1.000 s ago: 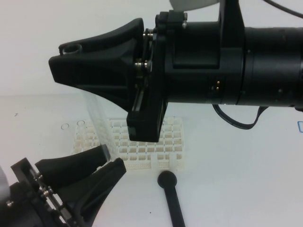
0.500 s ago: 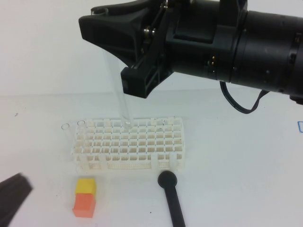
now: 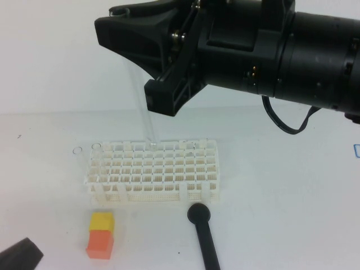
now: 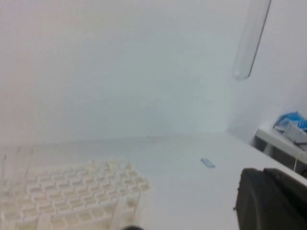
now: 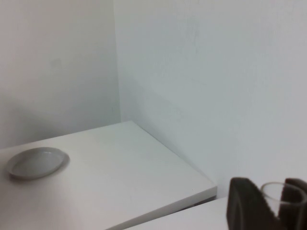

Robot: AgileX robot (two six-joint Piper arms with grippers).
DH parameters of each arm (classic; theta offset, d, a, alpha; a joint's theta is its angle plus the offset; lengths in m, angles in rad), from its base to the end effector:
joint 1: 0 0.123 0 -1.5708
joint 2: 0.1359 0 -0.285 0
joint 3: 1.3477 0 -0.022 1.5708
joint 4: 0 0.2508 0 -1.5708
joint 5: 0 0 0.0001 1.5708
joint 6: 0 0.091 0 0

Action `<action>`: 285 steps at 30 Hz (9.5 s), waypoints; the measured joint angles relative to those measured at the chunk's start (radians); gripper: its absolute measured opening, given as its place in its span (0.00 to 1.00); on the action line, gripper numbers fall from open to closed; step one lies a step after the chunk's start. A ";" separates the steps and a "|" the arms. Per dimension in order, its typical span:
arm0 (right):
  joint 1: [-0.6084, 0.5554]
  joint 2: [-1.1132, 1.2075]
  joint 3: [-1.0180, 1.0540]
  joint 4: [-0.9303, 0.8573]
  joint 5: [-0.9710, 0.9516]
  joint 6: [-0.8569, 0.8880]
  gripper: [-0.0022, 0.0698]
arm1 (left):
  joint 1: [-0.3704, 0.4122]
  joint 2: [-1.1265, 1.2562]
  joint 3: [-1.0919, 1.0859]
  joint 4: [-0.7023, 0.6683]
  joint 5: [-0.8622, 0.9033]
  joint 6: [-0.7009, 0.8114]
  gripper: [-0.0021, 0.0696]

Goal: Place the test tubes

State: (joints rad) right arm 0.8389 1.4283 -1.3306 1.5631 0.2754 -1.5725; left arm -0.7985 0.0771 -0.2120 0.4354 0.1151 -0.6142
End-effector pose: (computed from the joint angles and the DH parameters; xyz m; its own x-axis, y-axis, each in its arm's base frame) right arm 0.2065 0.2671 0.4262 0.0002 -0.0137 -0.9999 -0.8976 0.4407 -0.0063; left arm 0.0391 -0.0338 0.2705 -0.0424 -0.2146 -0.9758 0.6855 0.7043 -0.1847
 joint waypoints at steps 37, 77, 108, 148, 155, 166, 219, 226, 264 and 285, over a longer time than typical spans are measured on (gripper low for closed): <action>0.094 0.199 0.000 -1.093 -0.481 1.149 0.20 | 0.000 0.000 0.026 -0.009 0.015 -0.053 0.03; 0.142 0.702 -0.023 -1.160 -1.212 1.320 0.20 | 0.000 0.000 0.026 0.005 0.015 -0.053 0.03; 0.150 0.793 -0.075 -1.169 -1.128 1.321 0.20 | 0.000 0.000 0.026 0.005 0.015 -0.053 0.03; 0.152 0.841 -0.094 -1.152 -1.190 1.319 0.20 | 0.000 0.000 0.026 0.005 0.015 -0.053 0.03; 0.152 0.841 -0.094 -1.117 -1.199 1.324 0.20 | 0.000 0.000 0.026 0.005 0.015 -0.053 0.03; 0.159 0.841 -0.094 -1.063 -1.198 1.278 0.20 | 0.000 0.000 0.026 0.005 0.015 -0.053 0.03; 0.179 0.866 -0.114 -0.903 -1.233 1.099 0.20 | 0.002 0.002 0.026 0.006 0.015 -0.052 0.03; 0.183 0.870 -0.114 -0.893 -1.258 1.105 0.20 | 0.002 0.002 0.026 0.006 0.015 -0.052 0.03; 0.199 0.891 -0.100 -0.837 -1.249 1.072 0.20 | 0.002 0.002 0.026 0.006 0.015 -0.052 0.03; 0.199 0.891 -0.103 -0.837 -1.245 1.068 0.22 | 0.002 0.002 0.026 0.006 0.015 -0.052 0.03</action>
State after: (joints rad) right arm 1.0383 2.3190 -1.4335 0.7259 -0.9698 -0.5046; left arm -0.7967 0.0790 -0.1858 0.4411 0.1298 -0.6661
